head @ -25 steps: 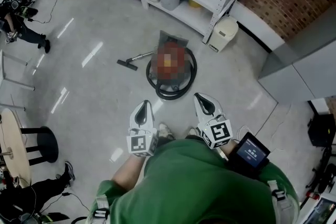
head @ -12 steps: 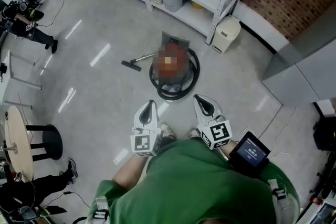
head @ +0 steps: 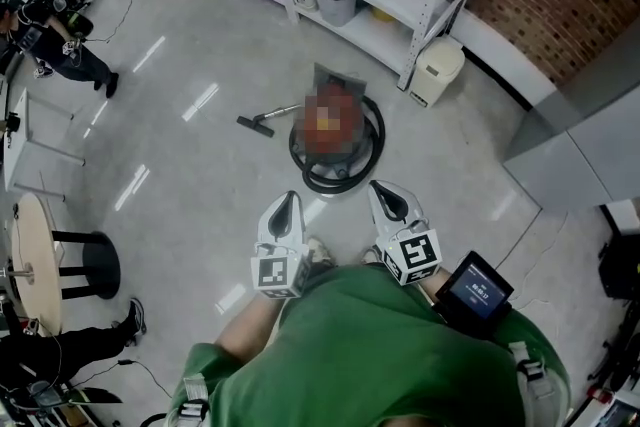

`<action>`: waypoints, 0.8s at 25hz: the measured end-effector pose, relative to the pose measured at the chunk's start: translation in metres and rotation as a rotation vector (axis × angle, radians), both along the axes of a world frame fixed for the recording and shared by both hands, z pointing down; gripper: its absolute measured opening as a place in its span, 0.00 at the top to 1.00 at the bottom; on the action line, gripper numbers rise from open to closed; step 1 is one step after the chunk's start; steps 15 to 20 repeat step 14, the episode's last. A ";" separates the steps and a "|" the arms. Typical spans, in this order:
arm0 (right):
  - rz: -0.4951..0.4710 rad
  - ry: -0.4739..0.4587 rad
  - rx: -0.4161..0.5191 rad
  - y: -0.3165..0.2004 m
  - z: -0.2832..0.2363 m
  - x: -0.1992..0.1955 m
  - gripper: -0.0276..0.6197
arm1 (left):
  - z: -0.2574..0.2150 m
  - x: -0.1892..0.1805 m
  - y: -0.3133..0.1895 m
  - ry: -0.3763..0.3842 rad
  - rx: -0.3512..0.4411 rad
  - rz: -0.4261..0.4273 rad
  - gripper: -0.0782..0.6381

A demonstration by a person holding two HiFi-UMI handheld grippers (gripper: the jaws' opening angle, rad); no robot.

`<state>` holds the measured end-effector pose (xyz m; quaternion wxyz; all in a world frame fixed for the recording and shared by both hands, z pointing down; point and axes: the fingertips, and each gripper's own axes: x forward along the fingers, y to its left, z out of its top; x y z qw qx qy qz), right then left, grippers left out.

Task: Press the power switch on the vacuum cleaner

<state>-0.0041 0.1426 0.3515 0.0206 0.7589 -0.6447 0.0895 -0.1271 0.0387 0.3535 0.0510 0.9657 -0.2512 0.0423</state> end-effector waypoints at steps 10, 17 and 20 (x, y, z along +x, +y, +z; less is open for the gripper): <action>-0.014 0.003 0.013 -0.009 -0.003 0.000 0.95 | -0.002 0.002 -0.003 0.006 -0.001 -0.014 0.88; -0.034 0.018 0.030 -0.020 -0.008 0.004 0.95 | -0.007 0.003 -0.011 0.018 0.012 -0.030 0.88; -0.034 0.018 0.030 -0.020 -0.008 0.004 0.95 | -0.007 0.003 -0.011 0.018 0.012 -0.030 0.88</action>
